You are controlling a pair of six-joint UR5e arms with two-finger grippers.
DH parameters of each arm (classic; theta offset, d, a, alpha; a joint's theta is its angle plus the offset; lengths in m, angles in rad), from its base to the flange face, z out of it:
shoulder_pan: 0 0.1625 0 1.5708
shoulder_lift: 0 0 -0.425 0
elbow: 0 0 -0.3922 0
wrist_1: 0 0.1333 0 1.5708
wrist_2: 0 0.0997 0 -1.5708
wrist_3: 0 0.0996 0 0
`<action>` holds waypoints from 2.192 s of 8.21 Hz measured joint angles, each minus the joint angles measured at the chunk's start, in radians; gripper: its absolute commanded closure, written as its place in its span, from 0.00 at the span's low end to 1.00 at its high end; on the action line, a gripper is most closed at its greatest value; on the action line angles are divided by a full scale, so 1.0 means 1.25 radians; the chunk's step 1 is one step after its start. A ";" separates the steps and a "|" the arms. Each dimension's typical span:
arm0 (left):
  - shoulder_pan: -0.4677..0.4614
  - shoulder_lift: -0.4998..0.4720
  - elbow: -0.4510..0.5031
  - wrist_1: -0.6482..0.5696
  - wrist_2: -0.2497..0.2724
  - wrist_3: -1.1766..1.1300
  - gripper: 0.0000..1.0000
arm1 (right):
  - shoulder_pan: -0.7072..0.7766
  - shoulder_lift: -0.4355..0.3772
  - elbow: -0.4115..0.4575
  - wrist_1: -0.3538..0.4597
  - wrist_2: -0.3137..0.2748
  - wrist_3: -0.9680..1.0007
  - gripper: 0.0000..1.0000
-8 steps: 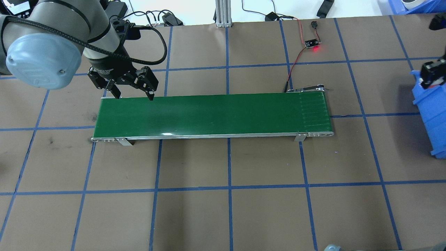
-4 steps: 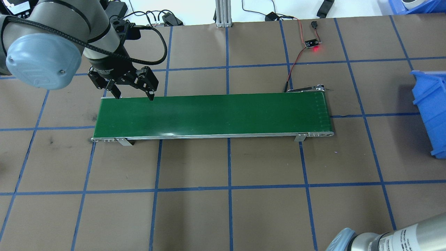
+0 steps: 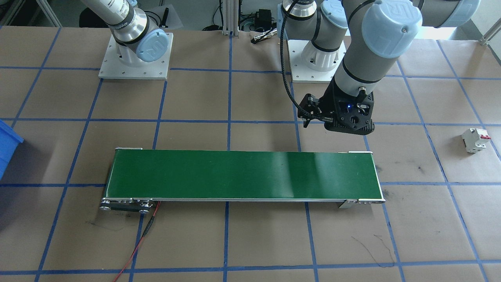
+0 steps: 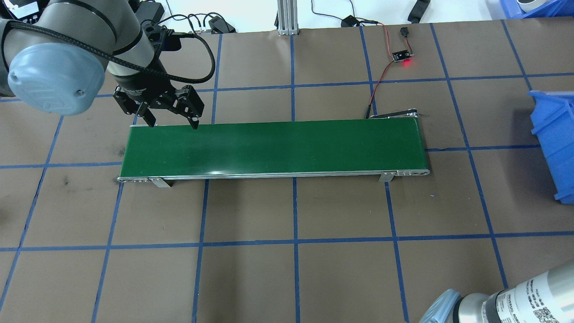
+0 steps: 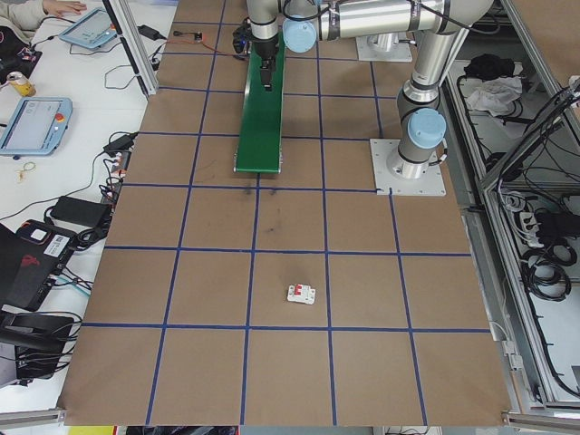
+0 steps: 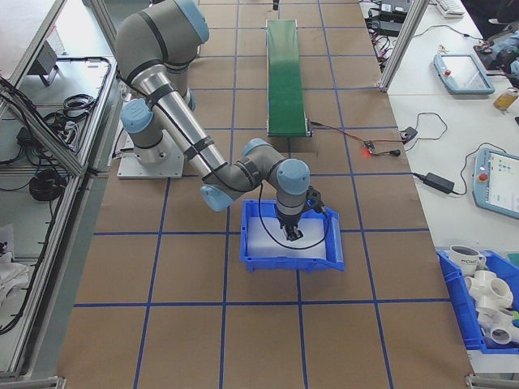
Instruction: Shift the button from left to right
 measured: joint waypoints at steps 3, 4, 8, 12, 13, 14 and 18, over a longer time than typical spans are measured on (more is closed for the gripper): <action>0.000 0.000 0.000 0.000 0.000 0.000 0.00 | -0.001 0.015 0.002 -0.002 -0.006 -0.032 0.00; 0.000 0.000 0.000 0.000 0.000 0.000 0.00 | -0.001 0.015 0.002 -0.002 -0.004 -0.035 0.00; 0.000 -0.001 0.001 0.000 -0.001 -0.001 0.00 | -0.002 -0.040 0.004 0.031 -0.004 -0.049 0.00; 0.000 -0.001 0.001 0.000 -0.001 -0.001 0.00 | 0.061 -0.224 0.001 0.233 0.006 0.083 0.00; 0.000 -0.001 0.001 0.000 -0.001 -0.001 0.00 | 0.112 -0.260 -0.001 0.265 0.007 0.162 0.00; 0.000 -0.001 0.001 0.000 -0.001 -0.001 0.00 | 0.176 -0.289 -0.001 0.292 0.007 0.262 0.00; 0.000 -0.001 0.001 0.001 0.000 0.001 0.00 | 0.468 -0.329 -0.007 0.325 -0.012 0.699 0.00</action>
